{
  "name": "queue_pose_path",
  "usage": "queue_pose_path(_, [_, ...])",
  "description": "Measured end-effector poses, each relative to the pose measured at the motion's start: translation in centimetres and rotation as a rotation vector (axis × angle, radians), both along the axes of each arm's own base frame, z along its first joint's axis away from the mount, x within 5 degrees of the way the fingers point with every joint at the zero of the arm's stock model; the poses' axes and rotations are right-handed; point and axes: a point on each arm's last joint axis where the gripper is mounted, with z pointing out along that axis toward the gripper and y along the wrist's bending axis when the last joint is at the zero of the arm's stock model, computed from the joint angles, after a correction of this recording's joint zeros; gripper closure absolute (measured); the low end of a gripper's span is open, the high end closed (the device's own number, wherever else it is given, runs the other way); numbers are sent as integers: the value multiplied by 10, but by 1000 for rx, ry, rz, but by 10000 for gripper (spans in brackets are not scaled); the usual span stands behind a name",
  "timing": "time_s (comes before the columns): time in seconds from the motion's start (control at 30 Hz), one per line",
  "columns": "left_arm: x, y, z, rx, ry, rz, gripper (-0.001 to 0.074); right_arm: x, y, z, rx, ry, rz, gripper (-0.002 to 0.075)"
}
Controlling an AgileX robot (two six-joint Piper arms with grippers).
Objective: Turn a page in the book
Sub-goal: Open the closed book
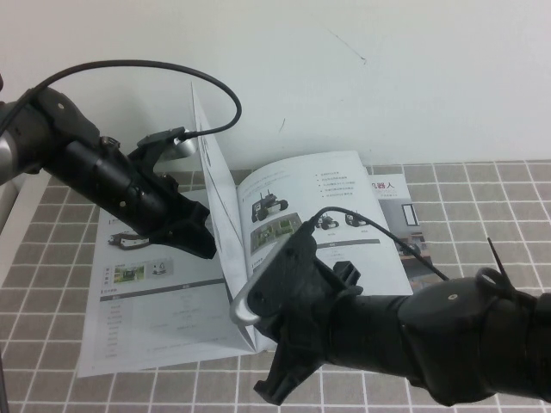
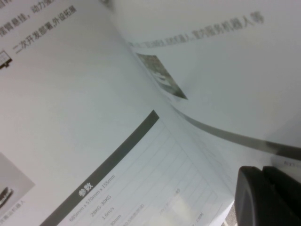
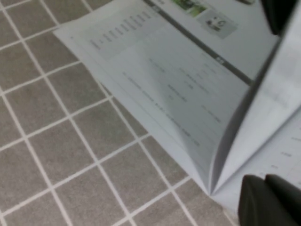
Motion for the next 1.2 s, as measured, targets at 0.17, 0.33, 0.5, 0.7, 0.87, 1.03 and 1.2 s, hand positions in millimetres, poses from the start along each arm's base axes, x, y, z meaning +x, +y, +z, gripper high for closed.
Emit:
queue_pose_path(0.17, [0,0,0,-2,0,1,738,0,2,-1,8,13,-7,566])
queue_pose_path(0.33, [0,0,0,-4,0,1,738,1,3,3,23,7,-7,349])
queue_pose_path(0.5, [0,0,0,-4,0,1,738,4,11,9,58,5,18,353])
queue_pose_path(0.7, [0,0,0,-4,1,2,738,6,23,9,51,-13,16,360])
queue_pose_path(0.87, [0,0,0,-4,1,2,738,-4,32,9,44,-21,45,360])
queue_pose_path(1.03, [0,0,0,-4,1,2,738,0,28,9,19,-43,10,360])
queue_pose_path(1.2, [0,0,0,-4,1,2,738,3,25,9,-7,-66,-33,360])
